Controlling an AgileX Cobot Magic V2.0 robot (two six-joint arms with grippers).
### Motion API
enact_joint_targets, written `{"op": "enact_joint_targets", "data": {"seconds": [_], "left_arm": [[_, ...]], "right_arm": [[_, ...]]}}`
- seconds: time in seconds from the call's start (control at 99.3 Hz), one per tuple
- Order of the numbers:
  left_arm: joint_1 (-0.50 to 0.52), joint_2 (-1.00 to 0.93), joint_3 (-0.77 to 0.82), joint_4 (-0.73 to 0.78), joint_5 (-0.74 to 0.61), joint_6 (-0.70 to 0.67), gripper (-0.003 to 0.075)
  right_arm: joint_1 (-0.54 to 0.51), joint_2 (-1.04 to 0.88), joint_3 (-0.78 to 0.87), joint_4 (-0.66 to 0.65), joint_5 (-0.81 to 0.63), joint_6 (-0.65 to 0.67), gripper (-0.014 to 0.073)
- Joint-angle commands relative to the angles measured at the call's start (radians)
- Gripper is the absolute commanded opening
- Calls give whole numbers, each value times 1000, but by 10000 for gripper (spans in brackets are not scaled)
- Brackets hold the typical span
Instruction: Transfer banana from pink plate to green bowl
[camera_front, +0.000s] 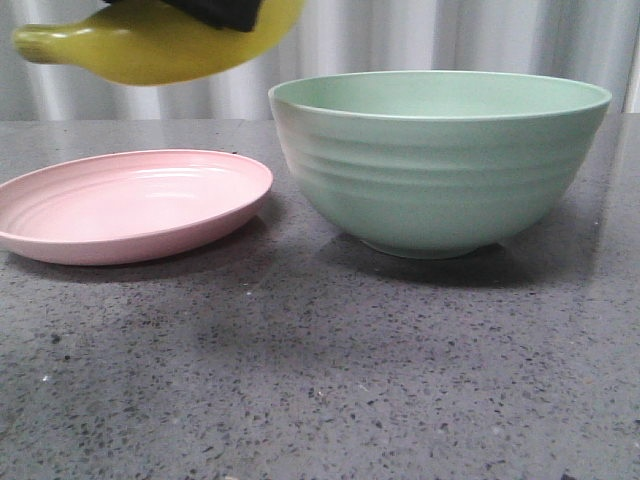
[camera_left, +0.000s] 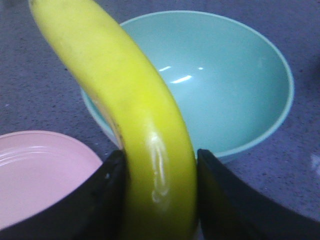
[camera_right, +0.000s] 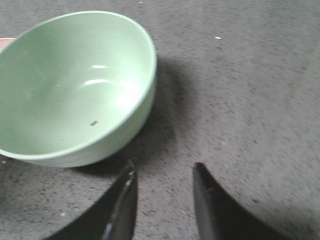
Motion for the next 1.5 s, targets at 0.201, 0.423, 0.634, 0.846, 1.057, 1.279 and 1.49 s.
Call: {"op": "enact_joint_targets", "data": {"seconds": [0.201, 0.423, 0.634, 0.846, 1.057, 1.279, 1.49], "left_arm": [[-83, -23, -36, -48, -69, -7, 178], [-130, -23, -36, -56, -69, -7, 179], [-142, 6, -36, -56, -69, -7, 179], [-142, 15, -36, -73, -69, -7, 179], [-142, 15, -36, -73, -80, -7, 179], [-142, 15, -36, -73, -81, -7, 179], [-142, 15, -36, -73, -81, -7, 185]], "right_arm": [[152, 224, -212, 157, -94, -15, 329], [196, 395, -322, 325, -122, -15, 414], [233, 521, -391, 417, -123, -15, 422], [233, 593, -409, 467, -140, -15, 421], [233, 642, -409, 490, -154, -15, 421], [233, 657, -409, 493, -161, -15, 351], [233, 657, -409, 493, -159, -15, 24]]}}
